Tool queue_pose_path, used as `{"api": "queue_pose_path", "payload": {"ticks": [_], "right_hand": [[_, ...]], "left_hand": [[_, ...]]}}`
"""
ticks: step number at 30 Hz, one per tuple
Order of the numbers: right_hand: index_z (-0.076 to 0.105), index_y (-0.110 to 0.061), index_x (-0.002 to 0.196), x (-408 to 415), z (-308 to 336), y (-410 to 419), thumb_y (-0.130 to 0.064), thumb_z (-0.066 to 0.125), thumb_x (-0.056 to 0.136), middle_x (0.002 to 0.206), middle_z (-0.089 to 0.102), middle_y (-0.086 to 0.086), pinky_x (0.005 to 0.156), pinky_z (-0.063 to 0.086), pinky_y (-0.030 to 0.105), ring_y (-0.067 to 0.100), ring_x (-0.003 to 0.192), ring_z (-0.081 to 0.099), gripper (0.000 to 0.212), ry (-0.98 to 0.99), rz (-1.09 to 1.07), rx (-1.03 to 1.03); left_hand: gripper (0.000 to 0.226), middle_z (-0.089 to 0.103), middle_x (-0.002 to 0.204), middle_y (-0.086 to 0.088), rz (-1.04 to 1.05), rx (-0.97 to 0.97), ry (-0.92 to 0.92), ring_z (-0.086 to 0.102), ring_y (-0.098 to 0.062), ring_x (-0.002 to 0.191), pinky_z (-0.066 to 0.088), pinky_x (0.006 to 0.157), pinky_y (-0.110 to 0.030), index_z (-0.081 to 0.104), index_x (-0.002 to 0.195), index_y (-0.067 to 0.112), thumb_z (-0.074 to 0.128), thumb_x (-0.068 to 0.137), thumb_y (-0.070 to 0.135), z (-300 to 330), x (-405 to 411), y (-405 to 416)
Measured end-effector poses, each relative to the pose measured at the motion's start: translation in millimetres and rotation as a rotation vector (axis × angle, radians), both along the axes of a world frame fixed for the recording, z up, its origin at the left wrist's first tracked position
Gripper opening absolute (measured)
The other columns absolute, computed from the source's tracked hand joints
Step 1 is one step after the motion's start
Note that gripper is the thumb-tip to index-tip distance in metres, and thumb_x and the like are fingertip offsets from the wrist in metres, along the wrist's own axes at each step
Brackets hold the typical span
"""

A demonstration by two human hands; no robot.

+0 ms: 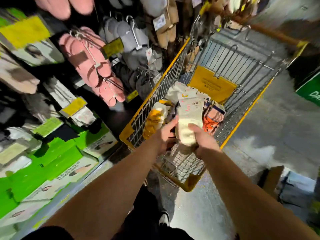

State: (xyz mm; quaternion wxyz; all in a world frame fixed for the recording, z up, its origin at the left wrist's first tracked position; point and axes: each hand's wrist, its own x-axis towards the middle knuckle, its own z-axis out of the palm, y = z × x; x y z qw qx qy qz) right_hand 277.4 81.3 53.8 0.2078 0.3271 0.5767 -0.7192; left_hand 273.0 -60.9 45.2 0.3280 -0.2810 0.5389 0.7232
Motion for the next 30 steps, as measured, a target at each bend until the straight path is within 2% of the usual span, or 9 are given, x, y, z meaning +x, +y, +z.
{"api": "queue_pose_path", "payload": {"ticks": [2, 5, 9, 13, 16, 18, 23, 26, 30], "right_hand": [[0.069, -0.009, 0.109, 6, 31, -9, -0.029, 0.064, 0.093, 0.097, 0.076, 0.012, 0.08, 0.055, 0.042, 0.028, 0.08, 0.071, 0.027, 0.057, 0.118, -0.04], [0.069, -0.006, 0.112, 19, 71, -33, -0.023, 0.07, 0.09, 0.099, 0.075, 0.014, 0.072, 0.055, 0.036, 0.027, 0.076, 0.07, 0.028, 0.122, 0.245, -0.047], [0.067, -0.005, 0.091, 41, 113, -79, -0.017, 0.068, 0.093, 0.067, 0.072, 0.002, 0.057, 0.056, 0.024, 0.011, 0.057, 0.066, 0.012, 0.246, 0.423, 0.082], [0.07, -0.013, 0.108, 63, 141, -129, -0.033, 0.074, 0.089, 0.098, 0.074, 0.006, 0.077, 0.06, 0.036, 0.024, 0.085, 0.072, 0.028, 0.348, 0.648, 0.146], [0.068, -0.021, 0.109, 82, 164, -172, -0.052, 0.071, 0.086, 0.103, 0.071, 0.001, 0.087, 0.056, 0.036, 0.021, 0.095, 0.069, 0.038, 0.519, 0.919, 0.332], [0.067, -0.014, 0.11, 96, 182, -204, -0.049, 0.068, 0.09, 0.099, 0.069, 0.003, 0.083, 0.051, 0.035, 0.02, 0.09, 0.066, 0.041, 0.662, 1.066, 0.354], [0.051, -0.018, 0.074, 146, 234, -285, -0.036, 0.067, 0.094, 0.057, 0.047, -0.002, 0.041, 0.031, 0.013, 0.007, 0.044, 0.043, 0.031, 0.946, 1.036, 0.29], [0.066, -0.013, 0.1, 186, 255, -343, -0.032, 0.058, 0.095, 0.078, 0.063, 0.0, 0.055, 0.05, 0.019, 0.011, 0.067, 0.067, 0.021, 1.147, 0.973, 0.139], [0.056, -0.015, 0.109, 258, 265, -425, -0.036, 0.06, 0.098, 0.087, 0.061, -0.007, 0.06, 0.042, 0.006, 0.008, 0.079, 0.062, 0.025, 1.03, 1.158, -0.012]], "left_hand": [[0.088, 0.058, 0.139, -0.018, 0.045, 0.051, 0.06, 0.061, -0.032, 0.123, 0.049, 0.101, -0.047, 0.05, 0.141, 0.006, 0.051, 0.085, 0.074, 34, 14, -14], [0.065, 0.076, 0.093, -0.005, 0.108, 0.219, 0.234, 0.072, -0.017, 0.076, 0.054, 0.07, -0.033, 0.067, 0.118, 0.012, 0.047, 0.092, 0.067, 63, 37, -43], [0.071, 0.062, 0.137, -0.012, 0.304, 0.314, 0.412, 0.054, -0.035, 0.131, 0.032, 0.116, -0.058, 0.06, 0.137, 0.018, 0.066, 0.082, 0.062, 94, 72, -82], [0.03, 0.076, 0.109, -0.007, 0.492, 0.189, 0.502, 0.072, -0.027, 0.103, 0.058, 0.092, -0.044, 0.068, 0.117, 0.017, 0.057, 0.098, 0.037, 131, 114, -123], [0.025, 0.077, 0.097, -0.009, 0.652, 0.095, 0.539, 0.075, -0.022, 0.08, 0.062, 0.067, -0.032, 0.069, 0.112, 0.011, 0.054, 0.099, 0.026, 156, 152, -160], [0.029, 0.076, 0.102, -0.011, 0.738, 0.045, 0.588, 0.074, -0.023, 0.082, 0.061, 0.066, -0.031, 0.068, 0.117, 0.01, 0.053, 0.098, 0.026, 174, 180, -189], [0.025, 0.077, 0.089, -0.001, 0.892, -0.093, 0.68, 0.073, -0.012, 0.072, 0.053, 0.054, -0.018, 0.069, 0.112, 0.012, 0.052, 0.101, 0.026, 207, 260, -270], [0.031, 0.077, 0.1, -0.006, 1.0, -0.2, 0.725, 0.074, -0.018, 0.084, 0.056, 0.065, -0.023, 0.065, 0.125, 0.01, 0.055, 0.1, 0.025, 220, 313, -317], [0.027, 0.077, 0.09, 0.0, 1.121, -0.296, 0.758, 0.073, -0.015, 0.075, 0.054, 0.057, -0.024, 0.062, 0.12, 0.015, 0.063, 0.095, 0.023, 241, 388, -372]]}}
